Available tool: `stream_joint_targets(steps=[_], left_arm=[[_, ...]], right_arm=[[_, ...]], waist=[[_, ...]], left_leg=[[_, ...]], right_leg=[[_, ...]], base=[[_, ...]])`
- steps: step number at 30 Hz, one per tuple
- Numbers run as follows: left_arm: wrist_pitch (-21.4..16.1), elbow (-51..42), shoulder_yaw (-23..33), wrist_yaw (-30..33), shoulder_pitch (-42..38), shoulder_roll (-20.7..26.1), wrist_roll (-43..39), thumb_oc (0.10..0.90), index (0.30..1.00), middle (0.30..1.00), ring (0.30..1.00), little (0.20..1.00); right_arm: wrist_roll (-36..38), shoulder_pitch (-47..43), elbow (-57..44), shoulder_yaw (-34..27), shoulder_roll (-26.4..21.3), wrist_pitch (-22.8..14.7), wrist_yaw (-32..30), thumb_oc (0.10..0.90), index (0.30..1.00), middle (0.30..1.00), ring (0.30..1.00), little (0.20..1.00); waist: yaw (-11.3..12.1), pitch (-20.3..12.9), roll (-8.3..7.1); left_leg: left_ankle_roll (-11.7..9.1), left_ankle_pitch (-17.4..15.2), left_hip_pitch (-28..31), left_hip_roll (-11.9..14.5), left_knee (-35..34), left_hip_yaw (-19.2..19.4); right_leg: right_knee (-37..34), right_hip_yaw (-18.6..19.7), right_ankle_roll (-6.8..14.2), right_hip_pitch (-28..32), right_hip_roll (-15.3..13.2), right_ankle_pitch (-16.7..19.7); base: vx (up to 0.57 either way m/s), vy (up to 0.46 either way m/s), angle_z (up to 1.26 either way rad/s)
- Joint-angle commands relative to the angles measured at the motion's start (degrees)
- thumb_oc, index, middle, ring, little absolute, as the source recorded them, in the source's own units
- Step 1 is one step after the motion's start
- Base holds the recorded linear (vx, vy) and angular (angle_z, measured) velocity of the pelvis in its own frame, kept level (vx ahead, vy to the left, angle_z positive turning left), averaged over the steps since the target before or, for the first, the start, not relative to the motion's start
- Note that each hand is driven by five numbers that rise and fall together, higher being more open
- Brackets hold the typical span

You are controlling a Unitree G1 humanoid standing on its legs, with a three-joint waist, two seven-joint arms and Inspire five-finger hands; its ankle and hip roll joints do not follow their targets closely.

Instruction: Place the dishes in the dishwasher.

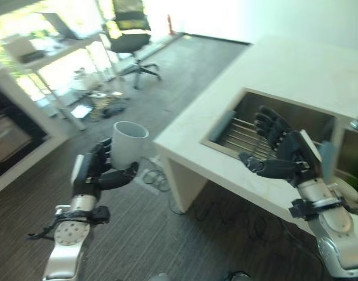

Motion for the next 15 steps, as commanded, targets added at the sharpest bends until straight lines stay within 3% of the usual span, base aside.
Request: stream_joint_targets(steps=[1, 2, 4, 6, 10, 11, 12, 13, 15], left_arm=[[-7.3, -2.9, 3.7, 0.8, -5.4, 5.0, -2.2, 0.4, 0.3, 0.3, 0.3, 0.3], [-7.2, -3.0, 3.8, 0.6, -5.4, 5.0, -2.2, 0.4, 0.3, 0.3, 0.3, 0.3], [-6.5, -4.7, 5.2, -0.8, -4.9, 5.8, -2.8, 0.4, 0.3, 0.3, 0.3, 0.3], [-6.5, -6.2, 6.2, -1.3, -4.0, 6.0, -3.2, 0.4, 0.3, 0.3, 0.3, 0.3], [-6.7, -7.7, 6.8, -1.6, -4.3, 6.3, -4.7, 0.4, 0.3, 0.3, 0.3, 0.3], [-6.7, -7.9, 6.4, -1.9, -4.9, 6.3, -5.3, 0.4, 0.3, 0.3, 0.3, 0.3], [-7.1, -7.0, 4.8, -3.9, -6.5, 6.5, -7.1, 0.4, 0.3, 0.3, 0.3, 0.3], [-6.7, -6.6, 2.9, -3.6, -7.9, 5.4, -6.0, 0.4, 0.3, 0.3, 0.3, 0.3], [-7.9, -6.8, 0.7, -0.8, -7.8, 3.5, -4.0, 0.4, 0.3, 0.3, 0.3, 0.3]], right_arm=[[0.8, -6.0, -2.2, -1.2, 1.9, -7.2, -0.3, 0.8, 0.9, 0.9, 0.9, 0.9], [0.8, -6.0, -2.2, -1.1, 2.1, -7.3, -0.3, 0.8, 0.9, 0.9, 0.9, 0.9], [-0.2, -5.1, -3.0, -1.1, 4.4, -7.7, -0.7, 0.8, 0.9, 0.9, 0.9, 0.9], [-0.9, -4.1, -3.9, -0.9, 6.2, -7.8, -0.5, 0.8, 0.9, 0.9, 0.9, 0.9], [-1.8, -3.3, -4.3, -0.2, 8.0, -7.1, -0.9, 0.8, 0.9, 0.9, 0.9, 0.9], [-2.3, -3.4, -4.4, -0.1, 8.2, -6.6, -1.6, 0.8, 0.9, 0.9, 0.9, 0.9], [-2.3, -2.2, -4.4, -1.1, 7.4, -6.6, -4.0, 0.8, 0.9, 0.9, 0.9, 0.9], [-0.8, -1.3, -4.0, -2.1, 6.6, -6.4, -3.5, 0.8, 0.9, 0.9, 0.9, 0.9], [1.0, -0.3, -4.0, -2.5, 6.0, -6.5, -0.9, 0.8, 0.9, 0.9, 0.9, 0.9]], waist=[[-0.1, -4.7, -2.6], [0.0, -4.8, -2.46], [2.1, -5.3, -1.85], [2.9, -5.1, -2.05], [4.2, -4.7, -1.76], [3.4, -4.6, -1.61], [1.1, -4.8, -1.58], [-0.3, -5.4, -2.14], [-1.4, -6.0, -3.11]], left_leg=[[-3.3, 0.7, -2.4, 4.2, 5.1, -4.3], [-3.1, 0.2, -2.5, 3.8, 5.1, -4.6], [-2.0, -3.3, -3.8, -0.4, 5.1, -8.1], [-1.1, -4.4, -4.1, -2.2, 5.1, -9.9], [1.2, -5.6, -4.8, -5.4, 5.1, -14.1], [2.0, -5.6, -5.3, -6.3, 5.1, -16.7], [3.3, -4.1, -7.4, -7.4, 5.1, -20.6], [3.8, -3.3, -8.5, -8.5, 5.1, -23.6], [4.0, -3.2, -8.9, -9.2, 5.1, -25.6]], right_leg=[[-4.8, 4.2, 6.5, 2.4, 0.6, 2.2], [-4.8, 4.0, 6.8, 2.4, 0.2, 2.6], [-4.8, 2.0, 10.0, 1.9, -4.4, 8.7], [-4.8, 0.9, 11.4, 1.8, -6.6, 12.4], [-4.8, 0.6, 11.3, 2.5, -7.8, 15.0], [-4.8, 4.0, 10.2, 1.6, -5.4, 14.0], [-4.8, 11.7, 6.5, -1.2, 0.8, 9.4], [-4.8, 17.3, 5.4, -1.4, 4.7, 6.0], [-4.8, 23.7, 5.4, -3.0, 7.5, 3.2]], base=[[-0.08, 0.376, 0.95], [-0.07, 0.499, 0.86], [-0.01, 0.582, 0.46], [0.03, 0.367, 0.77], [0.06, 0.329, 0.76], [0.05, 0.169, 1.17], [0.14, 0.107, 2.43], [0.17, 0.022, 3.47], [0.19, -0.034, 2.71]])
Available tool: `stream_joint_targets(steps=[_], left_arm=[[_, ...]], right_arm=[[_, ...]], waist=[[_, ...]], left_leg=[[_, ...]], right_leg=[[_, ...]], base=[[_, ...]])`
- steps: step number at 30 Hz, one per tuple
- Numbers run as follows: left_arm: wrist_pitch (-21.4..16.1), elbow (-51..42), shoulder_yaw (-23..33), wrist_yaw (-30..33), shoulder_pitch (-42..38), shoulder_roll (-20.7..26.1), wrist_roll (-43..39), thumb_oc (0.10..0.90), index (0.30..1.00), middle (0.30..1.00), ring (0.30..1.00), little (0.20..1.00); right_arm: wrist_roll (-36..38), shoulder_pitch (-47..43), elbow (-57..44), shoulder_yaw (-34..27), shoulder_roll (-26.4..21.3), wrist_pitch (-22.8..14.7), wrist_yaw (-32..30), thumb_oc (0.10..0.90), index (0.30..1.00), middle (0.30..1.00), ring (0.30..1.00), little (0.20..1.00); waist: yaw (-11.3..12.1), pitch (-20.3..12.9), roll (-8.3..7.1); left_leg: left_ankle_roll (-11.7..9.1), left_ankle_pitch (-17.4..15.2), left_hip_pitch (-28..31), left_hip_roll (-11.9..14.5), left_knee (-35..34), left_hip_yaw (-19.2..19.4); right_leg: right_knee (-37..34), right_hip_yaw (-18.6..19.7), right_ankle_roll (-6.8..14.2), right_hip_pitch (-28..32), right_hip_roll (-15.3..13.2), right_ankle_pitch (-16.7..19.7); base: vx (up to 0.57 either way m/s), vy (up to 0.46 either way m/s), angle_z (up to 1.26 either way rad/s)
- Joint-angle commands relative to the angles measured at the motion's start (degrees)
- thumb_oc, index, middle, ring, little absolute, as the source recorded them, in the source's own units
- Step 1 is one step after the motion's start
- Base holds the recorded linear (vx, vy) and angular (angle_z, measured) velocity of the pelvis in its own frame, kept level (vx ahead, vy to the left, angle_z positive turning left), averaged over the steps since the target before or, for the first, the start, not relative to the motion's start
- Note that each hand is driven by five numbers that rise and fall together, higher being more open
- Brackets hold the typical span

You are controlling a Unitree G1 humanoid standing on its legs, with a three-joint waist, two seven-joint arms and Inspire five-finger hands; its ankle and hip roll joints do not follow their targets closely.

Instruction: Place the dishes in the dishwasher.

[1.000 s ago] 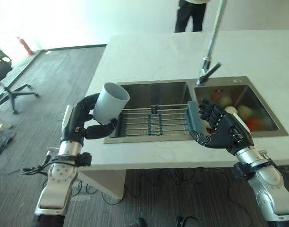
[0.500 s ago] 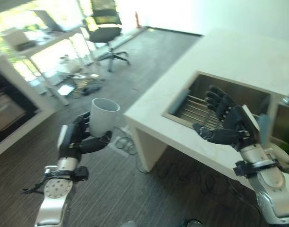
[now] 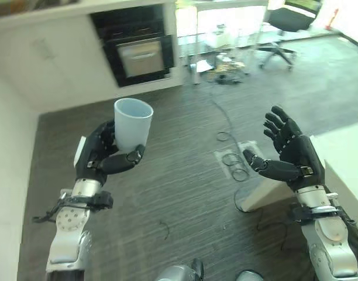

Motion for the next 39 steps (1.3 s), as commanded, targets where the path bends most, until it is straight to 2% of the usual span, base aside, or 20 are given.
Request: stream_joint_targets(steps=[1, 5, 12, 14, 21, 23, 24, 28, 33, 34, 35, 36, 37, 38, 39], left_arm=[[-7.9, -7.9, -1.1, 2.3, -2.2, 0.8, 0.7, 0.4, 0.3, 0.3, 0.3, 0.3], [-9.6, -8.1, -1.5, 4.1, -1.0, -0.2, -0.3, 0.4, 0.3, 0.3, 0.3, 0.3], [-10.4, -9.6, -0.4, 6.1, 1.9, -2.0, -2.2, 0.4, 0.3, 0.3, 0.3, 0.3], [-9.8, -9.7, -0.6, 6.5, 1.8, -2.0, -2.2, 0.4, 0.3, 0.3, 0.3, 0.3], [-11.1, -8.9, -0.5, 8.3, 2.2, -2.1, -2.2, 0.4, 0.3, 0.3, 0.3, 0.3], [-11.9, -9.0, -1.0, 9.1, 2.1, -2.3, -1.8, 0.4, 0.3, 0.3, 0.3, 0.3], [-15.6, -6.2, -2.1, 10.5, 1.1, 0.0, 2.0, 0.4, 0.3, 0.3, 0.3, 0.3], [-14.2, -8.4, -1.4, 9.4, 1.8, -1.1, 2.6, 0.4, 0.3, 0.3, 0.3, 0.3], [-15.7, -9.2, -0.4, 7.9, 3.5, -1.6, 1.0, 0.4, 0.3, 0.3, 0.3, 0.3], [-16.2, -9.2, -0.2, 8.1, 3.7, -1.5, 0.7, 0.4, 0.3, 0.3, 0.3, 0.3], [-16.7, -9.1, 0.1, 8.3, 4.2, -1.5, 0.7, 0.4, 0.3, 0.3, 0.3, 0.3], [-17.1, -9.3, 0.6, 8.4, 5.0, -1.4, 0.6, 0.4, 0.3, 0.3, 0.3, 0.3], [-17.1, -9.8, 1.3, 8.2, 5.8, -1.8, 0.7, 0.4, 0.3, 0.3, 0.3, 0.3], [-17.2, -9.8, 1.6, 7.9, 6.1, -2.0, 0.8, 0.4, 0.3, 0.3, 0.3, 0.3], [-17.3, -9.5, 1.6, 7.6, 6.2, -2.2, 0.8, 0.4, 0.3, 0.3, 0.3, 0.3]], right_arm=[[3.2, -3.1, -4.4, -4.1, -3.1, -5.8, 1.4, 0.8, 0.9, 0.9, 0.9, 0.9], [4.1, -1.9, -4.8, -3.6, -2.8, -6.1, 2.9, 0.8, 0.9, 0.9, 0.9, 0.9], [3.8, -4.1, -5.4, -1.7, -4.2, -3.2, 1.7, 0.8, 0.9, 0.9, 0.9, 0.9], [4.9, -3.9, -6.0, -1.5, -5.0, -2.8, 1.9, 0.8, 0.9, 0.9, 0.9, 0.9], [5.2, -4.7, -6.2, -0.1, -5.1, -3.8, 2.4, 0.8, 0.9, 0.9, 0.9, 0.9], [4.0, -4.5, -6.6, 0.5, -5.0, -4.9, 2.8, 0.8, 0.9, 0.9, 0.9, 0.9], [1.4, -8.4, -4.2, 4.1, -3.6, -6.6, 1.9, 0.8, 0.9, 0.9, 0.9, 0.9], [3.0, -5.9, -5.5, 1.6, -4.2, -5.5, 2.8, 0.8, 0.9, 0.9, 0.9, 0.9], [3.4, -3.4, -6.3, 0.2, -3.9, -5.8, 3.9, 0.8, 0.9, 0.9, 0.9, 0.9], [3.2, -3.3, -6.0, 0.0, -4.4, -5.8, 4.0, 0.8, 0.9, 0.9, 0.9, 0.9], [3.6, -3.2, -5.7, -0.3, -5.0, -5.9, 4.4, 0.8, 0.9, 0.9, 0.9, 0.9], [4.7, -2.7, -5.4, -0.8, -5.9, -6.3, 5.1, 0.8, 0.9, 0.9, 0.9, 0.9], [5.4, -2.4, -5.5, -1.3, -6.5, -6.6, 6.2, 0.8, 0.9, 0.9, 0.9, 0.9], [5.5, -2.4, -5.4, -1.5, -6.6, -6.8, 6.5, 0.8, 0.9, 0.9, 0.9, 0.9], [5.2, -2.5, -5.3, -1.4, -6.6, -6.8, 6.3, 0.8, 0.9, 0.9, 0.9, 0.9]], waist=[[-2.4, -6.8, 0.84], [-2.5, -7.4, 0.41], [-0.3, -8.0, 0.19], [-0.4, -7.9, 0.32], [-1.3, -8.2, 1.51], [-1.7, -8.7, 1.89], [0.2, -6.0, 0.76], [-0.4, -7.0, 0.47], [-1.3, -7.2, 0.28], [-1.3, -6.9, -0.31], [-1.1, -6.5, -0.97], [-0.4, -5.2, -2.12], [0.1, -3.6, -2.45], [0.1, -3.0, -2.42], [0.0, -2.6, -2.14]], left_leg=[[-3.9, -1.8, -0.8, 4.3, 0.3, -0.1], [-3.8, -2.0, -1.2, 4.3, 0.3, -0.6], [-5.7, -1.3, -0.6, 7.1, 0.3, 0.9], [-6.7, -0.5, -0.2, 8.6, 0.3, 2.8], [-7.2, -0.9, -0.4, 8.9, 0.3, 1.5], [-7.2, -1.1, -0.4, 8.8, 0.3, 1.3], [-2.8, -1.7, 0.5, 2.4, 0.3, -0.2], [-3.6, -1.3, 0.4, 3.4, 0.3, 1.0], [-4.1, -1.2, 1.1, 4.2, 0.3, 1.6], [-4.6, -0.4, 2.2, 3.7, 0.3, 2.2], [-5.3, 2.0, 3.1, 3.3, 0.3, 2.3], [-6.7, 7.4, 2.6, 2.1, 2.9, 1.3], [-7.7, 10.1, -1.1, 1.5, 10.8, 0.6], [-7.8, 9.9, -2.9, 1.8, 13.9, 1.0], [-7.9, 10.1, -4.1, 2.7, 13.8, 1.5]], right_leg=[[-7.1, 1.8, 6.1, 0.9, 0.5, 3.6], [-7.1, 4.2, 6.5, -0.5, 1.7, 3.4], [-7.1, 0.2, 4.7, 1.4, 2.0, 1.0], [-7.1, -1.2, 4.2, 2.3, 2.0, 0.6], [-7.1, -0.8, 3.7, 2.1, 2.6, -0.1], [-7.1, -0.3, 3.9, 1.7, 2.6, 0.0], [-7.1, 2.6, 3.2, 3.7, 4.4, 0.1], [-7.1, 2.6, 2.6, 3.9, 5.3, -0.8], [-7.1, 2.2, 1.7, 4.3, 5.9, -1.3], [-7.1, 2.1, 1.2, 4.5, 5.5, -1.4], [-7.1, 2.5, 0.8, 4.8, 5.2, -1.4], [-7.1, 3.5, 0.0, 5.4, 4.7, -1.2], [-7.1, 4.0, -0.7, 5.9, 4.6, -0.8], [-7.1, 3.9, -0.9, 6.0, 4.6, -0.4], [-7.1, 3.8, -0.8, 6.1, 4.9, -0.2]], base=[[0.1, -0.079, 0.82], [0.08, -0.144, 0.41], [0.04, -0.198, 0.05], [0.0, -0.178, 0.24], [-0.06, -0.049, 0.12], [-0.07, 0.002, -0.1], [0.0, -0.041, -0.09], [0.09, -0.111, -0.02], [0.1, -0.106, 0.21], [0.14, -0.124, 0.18], [0.15, -0.18, 0.21], [0.12, -0.182, 0.11], [0.07, -0.153, 0.08], [0.07, -0.082, 0.04], [0.05, -0.026, 0.08]])
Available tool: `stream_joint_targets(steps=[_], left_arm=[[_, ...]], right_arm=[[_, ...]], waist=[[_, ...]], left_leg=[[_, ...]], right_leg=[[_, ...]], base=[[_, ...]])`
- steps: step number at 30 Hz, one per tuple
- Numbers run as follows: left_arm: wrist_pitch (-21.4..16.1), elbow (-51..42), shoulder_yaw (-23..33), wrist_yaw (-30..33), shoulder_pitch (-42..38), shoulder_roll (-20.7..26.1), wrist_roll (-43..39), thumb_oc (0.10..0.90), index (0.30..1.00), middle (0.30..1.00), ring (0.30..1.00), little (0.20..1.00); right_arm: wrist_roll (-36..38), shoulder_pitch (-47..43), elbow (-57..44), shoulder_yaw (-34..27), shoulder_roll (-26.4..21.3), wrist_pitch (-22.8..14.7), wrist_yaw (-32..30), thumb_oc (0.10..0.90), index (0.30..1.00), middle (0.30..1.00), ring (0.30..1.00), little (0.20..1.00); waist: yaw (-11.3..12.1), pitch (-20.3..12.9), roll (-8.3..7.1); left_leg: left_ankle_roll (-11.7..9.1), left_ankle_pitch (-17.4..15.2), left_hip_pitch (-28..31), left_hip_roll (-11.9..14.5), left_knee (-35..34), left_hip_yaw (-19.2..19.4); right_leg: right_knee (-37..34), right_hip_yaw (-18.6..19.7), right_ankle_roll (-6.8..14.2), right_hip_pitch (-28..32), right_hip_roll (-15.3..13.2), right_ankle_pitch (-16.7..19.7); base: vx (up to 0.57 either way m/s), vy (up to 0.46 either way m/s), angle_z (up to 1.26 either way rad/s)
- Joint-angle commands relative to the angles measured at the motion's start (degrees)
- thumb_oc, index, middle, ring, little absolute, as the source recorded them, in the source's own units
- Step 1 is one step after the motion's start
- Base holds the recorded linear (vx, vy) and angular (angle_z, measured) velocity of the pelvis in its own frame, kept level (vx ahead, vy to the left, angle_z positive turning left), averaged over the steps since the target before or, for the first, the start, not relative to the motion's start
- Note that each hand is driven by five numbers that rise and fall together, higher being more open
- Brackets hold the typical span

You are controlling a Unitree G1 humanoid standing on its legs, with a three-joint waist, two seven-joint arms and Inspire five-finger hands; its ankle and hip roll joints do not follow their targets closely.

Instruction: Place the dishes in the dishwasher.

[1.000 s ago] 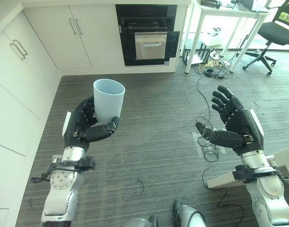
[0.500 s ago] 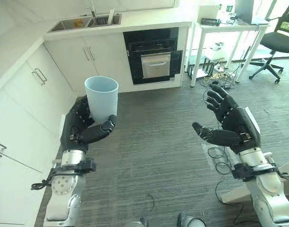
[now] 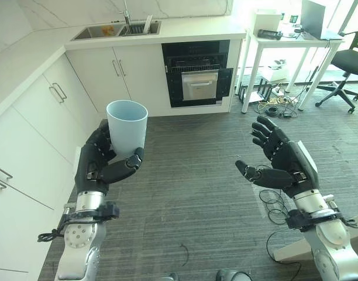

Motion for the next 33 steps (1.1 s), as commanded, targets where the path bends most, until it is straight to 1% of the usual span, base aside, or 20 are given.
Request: stream_joint_targets(steps=[1, 2, 3, 5, 8, 10, 13, 14, 15, 16, 17, 18, 20, 22, 23, 24, 25, 27, 29, 33], left_arm=[[-8.5, -5.4, 4.7, -0.4, -4.3, 1.0, 0.3, 0.4, 0.3, 0.3, 0.3, 0.3], [-8.4, -4.6, 4.7, -0.7, -4.4, 1.0, 0.4, 0.4, 0.3, 0.3, 0.3, 0.3], [-9.5, -4.4, 4.7, -0.6, -2.5, 1.2, 0.9, 0.4, 0.3, 0.3, 0.3, 0.3], [-10.6, -4.4, 4.7, -0.8, -1.4, 1.0, 1.0, 0.4, 0.3, 0.3, 0.3, 0.3], [-10.0, -4.1, 4.6, -0.3, -2.0, 1.1, 1.9, 0.4, 0.3, 0.3, 0.3, 0.3], [-8.4, -4.4, 4.4, -0.7, -3.6, 2.3, 1.8, 0.4, 0.3, 0.3, 0.3, 0.3], [-7.4, -4.2, 3.7, -2.2, -5.9, 3.4, 0.6, 0.4, 0.3, 0.3, 0.3, 0.3], [-7.1, -3.9, 3.5, -2.7, -6.7, 3.6, 0.3, 0.4, 0.3, 0.3, 0.3, 0.3], [-7.1, -3.5, 3.1, -3.1, -7.6, 3.8, 0.3, 0.4, 0.3, 0.3, 0.3, 0.3], [-7.1, -3.5, 3.1, -3.1, -7.6, 3.8, 0.3, 0.4, 0.3, 0.3, 0.3, 0.3], [-7.2, -3.4, 2.4, -3.4, -8.0, 3.5, 1.1, 0.4, 0.3, 0.3, 0.3, 0.3], [-7.4, -3.2, 2.1, -3.0, -8.0, 3.5, 1.3, 0.4, 0.3, 0.3, 0.3, 0.3], [-7.2, -3.1, 2.1, -2.7, -8.5, 3.9, 1.1, 0.4, 0.3, 0.3, 0.3, 0.3], [-7.3, -3.2, 2.0, -1.5, -9.0, 4.0, 1.8, 0.4, 0.3, 0.3, 0.3, 0.3], [-7.2, -3.8, 1.7, -0.4, -9.3, 3.9, 2.7, 0.4, 0.3, 0.3, 0.3, 0.3], [-6.7, -4.5, 1.5, -0.1, -9.5, 3.5, 3.0, 0.4, 0.3, 0.3, 0.3, 0.3], [-6.7, -4.6, 1.4, 0.0, -9.5, 3.5, 3.1, 0.4, 0.3, 0.3, 0.3, 0.3], [-6.7, -5.1, 1.3, 0.0, -9.3, 3.4, 3.5, 0.4, 0.3, 0.3, 0.3, 0.3], [-6.7, -5.6, 1.7, -0.1, -8.7, 4.0, 3.1, 0.4, 0.3, 0.3, 0.3, 0.3], [-7.1, -5.6, 1.8, 0.0, -7.8, 4.3, 2.5, 0.4, 0.3, 0.3, 0.3, 0.3]], right_arm=[[3.0, -4.8, -4.5, -3.9, -0.6, -6.5, 0.8, 0.8, 0.9, 0.9, 0.9, 0.9], [2.2, -6.2, -4.0, -2.7, -0.2, -5.5, -0.7, 0.8, 0.9, 0.9, 0.9, 0.9], [1.5, -5.9, -4.0, -1.4, 0.7, -5.3, -0.1, 0.8, 0.9, 0.9, 0.9, 0.9], [1.7, -4.6, -4.1, -1.5, 0.9, -6.3, 0.8, 0.8, 0.9, 0.9, 0.9, 0.9], [2.9, -4.0, -4.2, -1.2, 0.3, -6.7, 0.8, 0.8, 0.9, 0.9, 0.9, 0.9], [5.4, -2.9, -5.9, -2.1, 0.5, -6.3, 1.8, 0.8, 0.9, 0.9, 0.9, 0.9], [4.5, -4.0, -5.9, -1.4, 1.5, -6.3, -0.5, 0.8, 0.9, 0.9, 0.9, 0.9], [4.6, -4.8, -5.5, -1.1, 1.9, -6.1, -1.1, 0.8, 0.9, 0.9, 0.9, 0.9], [4.5, -5.7, -5.1, -0.5, 2.4, -5.9, -1.6, 0.8, 0.9, 0.9, 0.9, 0.9], [4.5, -5.7, -5.1, -0.5, 2.4, -5.9, -1.6, 0.8, 0.9, 0.9, 0.9, 0.9], [3.8, -6.7, -4.6, 0.8, 3.2, -5.7, -1.8, 0.8, 0.9, 0.9, 0.9, 0.9], [3.1, -7.1, -4.0, 1.5, 3.6, -5.8, -1.4, 0.8, 0.9, 0.9, 0.9, 0.9], [3.4, -7.1, -3.2, 1.8, 3.8, -6.1, -1.3, 0.8, 0.9, 0.9, 0.9, 0.9], [5.0, -7.6, -2.8, 1.8, 3.9, -6.5, -0.5, 0.8, 0.9, 0.9, 0.9, 0.9], [6.4, -8.1, -2.5, 1.6, 3.8, -6.7, 0.3, 0.8, 0.9, 0.9, 0.9, 0.9], [6.5, -8.3, -3.0, 1.5, 4.0, -6.7, 0.2, 0.8, 0.9, 0.9, 0.9, 0.9], [6.5, -8.2, -3.1, 1.5, 4.1, -6.6, 0.3, 0.8, 0.9, 0.9, 0.9, 0.9], [6.0, -7.2, -4.6, 1.2, 5.0, -6.2, 0.9, 0.8, 0.9, 0.9, 0.9, 0.9], [6.3, -5.9, -5.4, 0.6, 5.2, -6.1, 1.9, 0.8, 0.9, 0.9, 0.9, 0.9], [7.5, -5.1, -6.0, 0.0, 4.2, -5.6, 2.3, 0.8, 0.9, 0.9, 0.9, 0.9]], waist=[[0.5, 1.1, 0.09], [1.1, 1.2, 0.71], [1.9, 0.6, 3.83], [2.4, 0.4, 4.52], [2.9, -0.8, 4.48], [3.1, -2.5, 3.86], [3.3, -3.2, 3.15], [3.4, -3.5, 3.16], [3.1, -3.2, 3.59], [3.1, -3.2, 3.59], [2.6, -2.4, 4.06], [2.3, -1.9, 4.39], [2.5, -1.6, 4.37], [2.4, -0.5, 4.34], [2.0, 0.2, 3.63], [1.0, 0.2, 2.86], [0.9, 0.1, 2.78], [-0.4, 0.2, 2.43], [-1.0, 0.3, 2.29], [-1.1, -0.6, 1.71]], left_leg=[[2.5, 5.4, -1.4, -2.5, 7.4, 3.0], [2.9, 5.5, -1.1, -0.8, -4.0, 3.6], [2.0, 4.2, -8.2, 2.7, -6.1, 0.4], [0.9, 7.7, -11.3, 3.1, -6.1, -2.0], [1.2, 4.7, -12.8, 2.4, -6.1, -3.0], [2.7, 2.7, -10.9, 1.1, -6.1, -2.6], [4.5, 1.6, -9.1, -0.9, -6.1, -3.2], [5.3, 1.1, -8.6, -1.5, -6.1, -3.4], [6.4, 0.4, -7.3, -2.7, -6.1, -4.6], [6.4, 0.4, -7.3, -2.7, -6.1, -4.6], [7.1, -0.3, -5.4, -3.6, -6.1, -5.5], [7.1, -0.7, -4.4, -3.3, -6.1, -5.0], [6.6, -0.7, -3.8, -2.7, -6.1, -4.0], [5.6, -1.8, -1.5, -1.0, -6.1, -1.5], [5.5, -2.8, -0.3, -1.0, -6.1, 0.3], [5.8, -4.6, 1.0, -1.4, -6.1, 1.7], [5.9, -5.0, 1.2, -1.4, -6.1, 1.8], [6.4, -7.6, 3.2, -1.7, -6.1, 2.0], [6.8, -8.8, 4.5, -1.7, -6.1, 1.9], [6.5, -9.5, 6.0, -0.5, -6.1, 1.8]], right_leg=[[-11.6, -1.0, 1.1, 10.6, 2.2, 4.9], [-11.6, -0.9, 2.0, 10.9, 2.5, 4.2], [-11.6, -0.4, 2.7, 12.0, 5.7, 2.4], [-11.6, 0.7, 2.4, 13.7, 7.1, 1.2], [-11.6, 0.8, 3.4, 15.4, 6.0, 0.0], [-11.6, -1.2, 5.7, 17.1, 3.1, 0.0], [-11.6, -4.6, 7.9, 18.2, 0.6, 5.5], [-11.6, -5.7, 8.5, 19.3, 0.5, 8.8], [-8.8, -6.3, 9.4, 19.8, 0.9, 13.9], [-8.8, -6.3, 9.4, 19.8, 0.9, 13.9], [0.2, -4.6, 9.5, 15.1, 1.3, 16.6], [-0.2, -5.0, 8.8, 12.3, 2.0, 15.3], [-5.3, -7.7, 7.9, 11.8, 2.1, 13.3], [-11.6, -11.8, 6.8, 10.9, 0.3, 11.9], [-11.6, -10.7, 7.0, 7.7, -2.2, 10.5], [-11.6, -7.4, 8.5, 2.8, -5.0, 13.2], [-11.6, -6.7, 8.7, 2.0, -5.4, 13.9], [-11.6, -3.1, 10.1, -3.3, -7.9, 17.9], [-11.6, -2.1, 10.7, -5.8, -8.9, 18.8], [-11.6, -2.8, 11.0, -4.3, -8.4, 17.3]], base=[[0.2, 0.074, 0.21], [0.43, 0.301, 0.28], [0.47, 0.337, 0.31], [0.34, 0.249, 0.05], [0.38, 0.252, -0.36], [0.49, 0.32, -0.47], [0.31, 0.217, -0.19], [0.29, 0.237, 0.19], [0.22, 0.181, 0.25], [0.23, 0.237, 0.21], [0.17, 0.173, 0.19], [0.22, 0.185, 0.0], [0.16, 0.027, -0.12], [0.16, -0.082, -0.15], [0.22, -0.197, -0.45], [0.19, -0.181, -0.48], [0.22, -0.197, -0.33], [0.27, -0.239, 0.08], [0.3, -0.274, 0.38], [0.28, -0.364, -0.11]])
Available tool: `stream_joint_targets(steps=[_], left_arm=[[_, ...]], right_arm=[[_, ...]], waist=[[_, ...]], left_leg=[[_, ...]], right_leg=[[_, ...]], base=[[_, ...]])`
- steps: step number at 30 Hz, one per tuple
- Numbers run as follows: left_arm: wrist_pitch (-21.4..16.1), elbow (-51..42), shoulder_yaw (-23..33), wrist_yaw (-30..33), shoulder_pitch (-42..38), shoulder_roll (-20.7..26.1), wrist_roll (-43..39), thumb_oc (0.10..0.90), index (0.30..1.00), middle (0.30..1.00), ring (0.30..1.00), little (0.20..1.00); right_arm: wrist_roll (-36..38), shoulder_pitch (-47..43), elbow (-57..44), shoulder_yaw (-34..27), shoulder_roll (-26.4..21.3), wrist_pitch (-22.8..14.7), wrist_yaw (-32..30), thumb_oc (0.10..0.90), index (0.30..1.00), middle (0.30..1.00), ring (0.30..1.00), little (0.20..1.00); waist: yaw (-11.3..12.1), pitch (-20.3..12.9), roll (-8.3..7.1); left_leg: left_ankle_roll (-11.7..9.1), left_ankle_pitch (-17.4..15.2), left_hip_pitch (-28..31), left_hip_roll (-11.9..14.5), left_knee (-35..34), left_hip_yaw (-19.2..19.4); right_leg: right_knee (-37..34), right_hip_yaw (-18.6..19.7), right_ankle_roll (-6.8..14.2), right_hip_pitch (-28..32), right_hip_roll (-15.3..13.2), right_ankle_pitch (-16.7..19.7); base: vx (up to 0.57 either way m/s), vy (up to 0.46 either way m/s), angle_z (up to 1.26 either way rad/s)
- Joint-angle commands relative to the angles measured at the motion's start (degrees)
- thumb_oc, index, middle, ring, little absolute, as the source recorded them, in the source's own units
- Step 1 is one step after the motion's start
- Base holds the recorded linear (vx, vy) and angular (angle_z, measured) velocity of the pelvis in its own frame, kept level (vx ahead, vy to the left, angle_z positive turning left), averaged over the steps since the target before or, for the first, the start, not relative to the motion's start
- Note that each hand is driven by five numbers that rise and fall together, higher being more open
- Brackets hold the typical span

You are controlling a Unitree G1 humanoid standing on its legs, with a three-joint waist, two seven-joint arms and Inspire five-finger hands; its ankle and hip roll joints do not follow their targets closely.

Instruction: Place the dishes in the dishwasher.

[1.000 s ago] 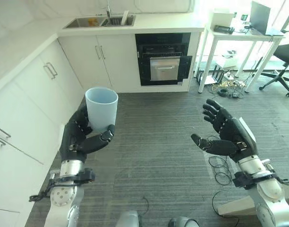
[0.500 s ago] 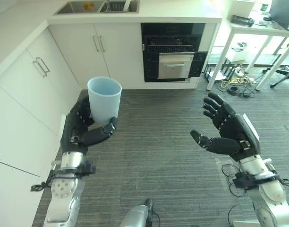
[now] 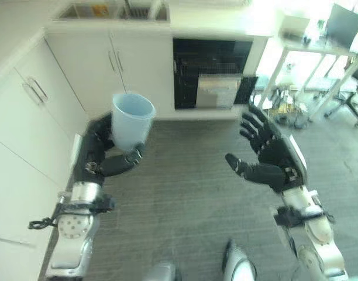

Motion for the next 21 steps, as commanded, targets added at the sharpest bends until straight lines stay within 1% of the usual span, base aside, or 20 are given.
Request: stream_joint_targets(steps=[1, 5, 6, 7, 9, 10, 11, 12, 13, 14, 15, 16, 17, 18, 19, 20, 21], left_arm=[[-6.7, -10.7, 1.0, -0.1, -3.2, 2.5, -0.7, 0.4, 0.3, 0.3, 0.3, 0.3], [-6.1, -11.0, 0.9, -0.7, -2.7, 2.0, -1.4, 0.4, 0.3, 0.3, 0.3, 0.3], [-5.7, -11.2, 0.6, -0.7, -2.6, 1.8, -1.4, 0.4, 0.3, 0.3, 0.3, 0.3], [-5.5, -11.4, 0.5, -0.6, -2.3, 1.5, -1.4, 0.4, 0.3, 0.3, 0.3, 0.3], [-5.7, -11.2, 0.2, -0.2, -1.8, 1.0, -2.2, 0.4, 0.3, 0.3, 0.3, 0.3], [-5.8, -11.1, -0.1, -0.2, -1.6, 0.8, -2.8, 0.4, 0.3, 0.3, 0.3, 0.3], [-5.9, -11.0, -0.2, -0.2, -1.6, 0.6, -3.1, 0.4, 0.3, 0.3, 0.3, 0.3], [-6.4, -11.0, -0.6, -0.9, -1.3, 0.1, -4.4, 0.4, 0.3, 0.3, 0.3, 0.3], [-6.6, -11.1, -0.9, -1.1, -1.2, -0.3, -4.6, 0.4, 0.3, 0.3, 0.3, 0.3], [-6.6, -11.1, -0.9, -1.1, -1.2, -0.3, -4.6, 0.4, 0.3, 0.3, 0.3, 0.3], [-7.7, -11.7, -1.5, -1.3, -0.8, -1.0, -4.1, 0.4, 0.3, 0.3, 0.3, 0.3], [-8.0, -11.6, -1.8, -1.5, -0.9, -1.3, -4.0, 0.4, 0.3, 0.3, 0.3, 0.3], [-8.5, -11.0, -1.6, -2.2, -0.7, -1.7, -4.5, 0.4, 0.3, 0.3, 0.3, 0.3], [-8.6, -10.9, -1.4, -2.8, -0.3, -1.8, -5.1, 0.4, 0.3, 0.3, 0.3, 0.3], [-8.9, -10.9, -1.7, -3.6, 0.0, -1.9, -5.2, 0.4, 0.3, 0.3, 0.3, 0.3], [-9.4, -11.1, -2.2, -3.3, 0.5, -2.1, -4.9, 0.4, 0.3, 0.3, 0.3, 0.3], [-10.3, -11.0, -2.1, -3.0, 0.9, -2.3, -5.1, 0.4, 0.3, 0.3, 0.3, 0.3]], right_arm=[[4.2, -4.7, -5.1, -3.4, -4.2, -4.6, -0.6, 0.8, 0.9, 0.9, 0.9, 0.9], [4.6, -5.0, -5.2, -3.9, -5.3, -3.4, -1.5, 0.8, 0.9, 0.9, 0.9, 0.9], [4.4, -4.8, -5.2, -4.0, -5.4, -3.4, -1.3, 0.8, 0.9, 0.9, 0.9, 0.9], [4.5, -4.4, -5.3, -4.2, -5.8, -3.5, -0.9, 0.8, 0.9, 0.9, 0.9, 0.9], [4.7, -3.9, -5.1, -4.6, -6.3, -3.7, -0.3, 0.8, 0.9, 0.9, 0.9, 0.9], [5.1, -3.7, -5.0, -4.7, -6.7, -3.6, 0.1, 0.8, 0.9, 0.9, 0.9, 0.9], [5.1, -3.6, -4.9, -4.7, -6.9, -3.7, 0.1, 0.8, 0.9, 0.9, 0.9, 0.9], [5.1, -3.3, -4.8, -4.9, -7.3, -3.5, 0.3, 0.8, 0.9, 0.9, 0.9, 0.9], [4.9, -3.1, -4.8, -4.9, -7.5, -3.3, 0.4, 0.8, 0.9, 0.9, 0.9, 0.9], [4.9, -3.1, -4.8, -4.9, -7.5, -3.3, 0.4, 0.8, 0.9, 0.9, 0.9, 0.9], [4.8, -2.0, -4.3, -4.9, -7.8, -3.9, 0.7, 0.8, 0.9, 0.9, 0.9, 0.9], [4.6, -1.9, -4.1, -5.0, -7.7, -4.1, 0.5, 0.8, 0.9, 0.9, 0.9, 0.9], [3.7, -3.1, -3.5, -3.9, -7.3, -3.7, -0.8, 0.8, 0.9, 0.9, 0.9, 0.9], [2.6, -3.8, -3.2, -2.9, -6.7, -3.2, -1.1, 0.8, 0.9, 0.9, 0.9, 0.9], [0.8, -3.7, -3.1, -2.2, -6.1, -3.4, -1.5, 0.8, 0.9, 0.9, 0.9, 0.9], [-0.1, -3.5, -3.3, -1.6, -6.0, -3.7, -1.8, 0.8, 0.9, 0.9, 0.9, 0.9], [-0.2, -3.5, -3.4, -1.4, -6.3, -4.1, -1.6, 0.8, 0.9, 0.9, 0.9, 0.9]], waist=[[-0.4, -6.0, 1.7], [-0.9, -7.5, 1.89], [-1.2, -7.9, 2.03], [-1.4, -8.2, 2.13], [-1.7, -8.5, 2.38], [-1.8, -8.6, 2.38], [-1.9, -8.6, 2.36], [-2.0, -8.6, 2.26], [-1.9, -8.6, 1.95], [-1.9, -8.6, 1.95], [-1.4, -7.5, 1.02], [-1.2, -7.0, 0.89], [-0.4, -6.1, 1.46], [-0.2, -5.5, 3.1], [0.0, -5.4, 4.95], [0.9, -5.3, 5.88], [1.7, -5.0, 6.23]], left_leg=[[-2.3, 4.6, 5.8, 3.1, -13.2, -0.2], [-3.8, 4.0, 9.0, 4.9, -13.2, -1.0], [-4.3, 4.9, 9.4, 5.6, -13.2, -0.7], [-4.9, 6.9, 9.8, 6.3, -13.2, -0.2], [-5.9, 10.2, 10.3, 6.9, -13.2, 0.0], [-6.5, 12.7, 10.7, 7.0, -13.2, -0.2], [-6.7, 14.0, 11.0, 7.1, -13.2, -0.3], [-7.5, 17.5, 11.4, 7.2, -13.2, -0.3], [-7.9, 20.1, 11.8, 6.9, -13.2, -0.2], [-7.9, 20.1, 11.8, 6.9, -13.2, -0.2], [-8.0, 23.3, 8.2, 5.8, -7.1, 1.0], [-7.6, 22.8, 5.8, 5.5, -6.0, 1.4], [-5.9, 20.0, 4.8, 3.5, -12.2, 2.7], [-6.0, 17.7, 1.8, 5.4, -13.2, 4.1], [-7.1, 16.7, -3.8, 7.8, -13.2, 3.0], [-8.5, 19.8, -8.6, 8.5, -13.2, -0.2], [-9.3, 22.3, -11.5, 8.6, -13.2, -2.2]], right_leg=[[-3.1, -6.0, 1.9, 7.6, 2.9, 0.8], [-3.1, -7.0, 0.9, 8.9, 5.2, -1.5], [-3.1, -7.1, 0.3, 9.4, 5.9, -2.2], [-3.1, -7.3, -0.6, 10.2, 6.8, -3.1], [-3.1, -7.0, -1.8, 11.2, 8.3, -4.4], [-3.1, -6.4, -2.6, 11.8, 9.0, -5.1], [-3.1, -6.1, -3.0, 12.0, 9.4, -5.4], [-3.1, -5.3, -4.0, 12.7, 10.1, -6.1], [-3.1, -4.9, -4.7, 13.3, 10.3, -6.7], [-3.1, -4.9, -4.7, 13.3, 10.3, -6.7], [-3.1, -4.5, -6.0, 15.4, 10.3, -7.9], [-3.1, -4.6, -6.1, 16.0, 10.4, -8.0], [-3.1, -4.6, -5.4, 16.8, 10.9, -8.8], [-3.1, -5.3, -5.1, 17.7, 12.4, -9.6], [-3.1, -5.9, -5.1, 18.6, 14.2, -10.6], [-3.1, -5.7, -5.5, 20.0, 15.7, -11.7], [-3.1, -5.5, -6.3, 21.3, 16.9, -13.0]], base=[[0.34, -0.433, 0.0], [0.28, -0.346, -0.07], [0.25, -0.34, 0.01], [0.28, -0.389, -0.02], [0.23, -0.31, -0.08], [0.16, -0.202, -0.29], [0.18, -0.217, -0.41], [0.16, -0.186, -0.47], [0.13, -0.146, -0.29], [0.14, -0.207, -0.33], [0.11, -0.184, -0.12], [0.24, -0.176, -0.07], [0.2, 0.029, -0.01], [0.27, 0.148, 0.12], [0.28, 0.226, 0.3], [0.38, 0.265, 0.31], [0.37, 0.243, 0.16]])
